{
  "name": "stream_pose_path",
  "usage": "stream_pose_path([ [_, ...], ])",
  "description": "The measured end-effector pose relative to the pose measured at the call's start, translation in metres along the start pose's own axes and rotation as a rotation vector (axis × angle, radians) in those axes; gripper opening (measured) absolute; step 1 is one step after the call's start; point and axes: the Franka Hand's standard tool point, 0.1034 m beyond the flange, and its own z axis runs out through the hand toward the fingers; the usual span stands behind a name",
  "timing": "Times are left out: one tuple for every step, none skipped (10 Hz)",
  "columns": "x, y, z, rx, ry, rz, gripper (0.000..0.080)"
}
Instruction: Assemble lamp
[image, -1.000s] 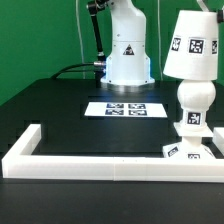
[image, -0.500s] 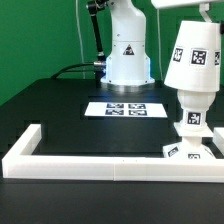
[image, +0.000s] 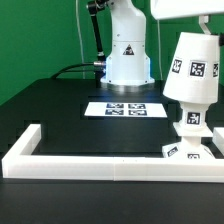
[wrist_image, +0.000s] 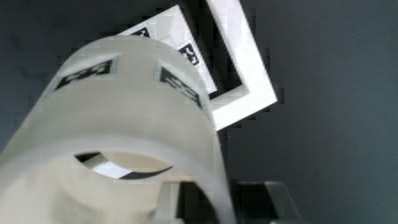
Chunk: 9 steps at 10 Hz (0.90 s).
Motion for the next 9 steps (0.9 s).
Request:
stream_pose_path([
  [-0.001,0.001,0.005,-0.006,-0.005,0.0,0.0045],
  [0.0,0.001,0.013,-0.009,-0.002,0.0,0.0045],
  [0.0,0.001,0.021,-0.011,0.003,-0.002,0.0045],
  [0.001,0.0,0.028,-0.012,0.011,-0.004,0.0045],
  [0.0,0.0,0.034,-0.015,0.011,-0.006,0.0045],
  [0.0,0.001,0.038,-0.017,0.014,-0.006,0.0045],
  [0.0,0.002,0.04,-0.019,0.012,-0.006,0.0045],
  [-0.001,0.002,0.043,-0.023,0.01,-0.007,0.0045],
  [-0.003,0.0,0.043,-0.025,0.01,-0.008,0.0045],
])
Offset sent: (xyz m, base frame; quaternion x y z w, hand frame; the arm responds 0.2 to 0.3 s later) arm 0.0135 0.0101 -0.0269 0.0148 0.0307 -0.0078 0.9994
